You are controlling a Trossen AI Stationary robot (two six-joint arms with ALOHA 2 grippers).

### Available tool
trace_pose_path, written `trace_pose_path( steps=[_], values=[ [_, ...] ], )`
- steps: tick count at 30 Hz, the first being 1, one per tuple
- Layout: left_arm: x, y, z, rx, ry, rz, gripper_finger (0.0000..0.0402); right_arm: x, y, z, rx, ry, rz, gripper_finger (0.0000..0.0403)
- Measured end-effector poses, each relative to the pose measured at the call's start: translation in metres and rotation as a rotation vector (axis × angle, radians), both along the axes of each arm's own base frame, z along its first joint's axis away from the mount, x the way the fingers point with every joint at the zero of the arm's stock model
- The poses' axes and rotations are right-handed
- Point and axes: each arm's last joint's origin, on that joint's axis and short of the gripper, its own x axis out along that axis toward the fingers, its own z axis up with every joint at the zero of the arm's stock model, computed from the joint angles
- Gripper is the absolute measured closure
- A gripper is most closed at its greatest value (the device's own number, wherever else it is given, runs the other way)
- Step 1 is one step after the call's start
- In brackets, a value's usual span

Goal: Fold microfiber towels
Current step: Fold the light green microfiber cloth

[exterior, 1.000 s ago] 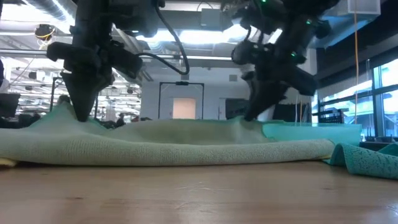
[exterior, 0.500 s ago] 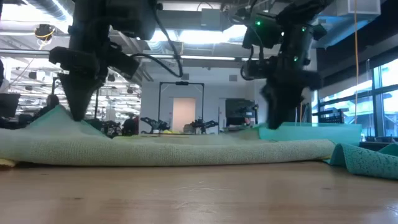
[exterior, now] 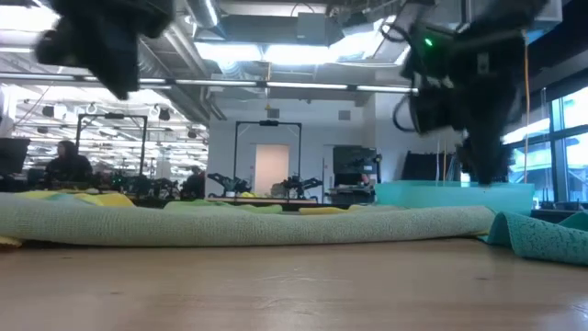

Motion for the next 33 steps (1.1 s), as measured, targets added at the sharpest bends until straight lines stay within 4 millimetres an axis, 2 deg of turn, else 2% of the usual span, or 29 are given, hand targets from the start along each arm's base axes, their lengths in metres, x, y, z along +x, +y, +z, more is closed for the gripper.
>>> trace_pose_path(
  steps=[4,7,10,16,20,33],
  values=[
    [-0.017,-0.026,-0.019,-0.077,-0.060,0.159,0.0332,-0.011,0.002,-0.023,0.069,-0.002,-0.120,0.0237],
    [-0.030,-0.046,-0.028,-0.138,-0.176,0.301,0.0332,-0.010,0.002,-0.027,0.119,-0.043,-0.164,0.0233],
    [-0.038,-0.057,-0.027,-0.174,-0.209,0.298,0.0332,-0.010,0.002,-0.027,0.117,-0.049,-0.170,0.0217],
    [-0.042,-0.062,-0.028,-0.213,-0.154,0.260,0.0329,-0.010,0.000,-0.028,0.042,-0.051,-0.206,0.0166],
    [-0.043,-0.062,-0.031,-0.198,-0.129,0.252,0.0326,-0.010,0.001,-0.028,0.050,-0.040,-0.221,0.0154],
    [-0.045,-0.066,-0.031,-0.218,-0.081,0.184,0.0330,-0.003,0.011,-0.028,0.057,-0.078,-0.224,0.0198]
  ],
)
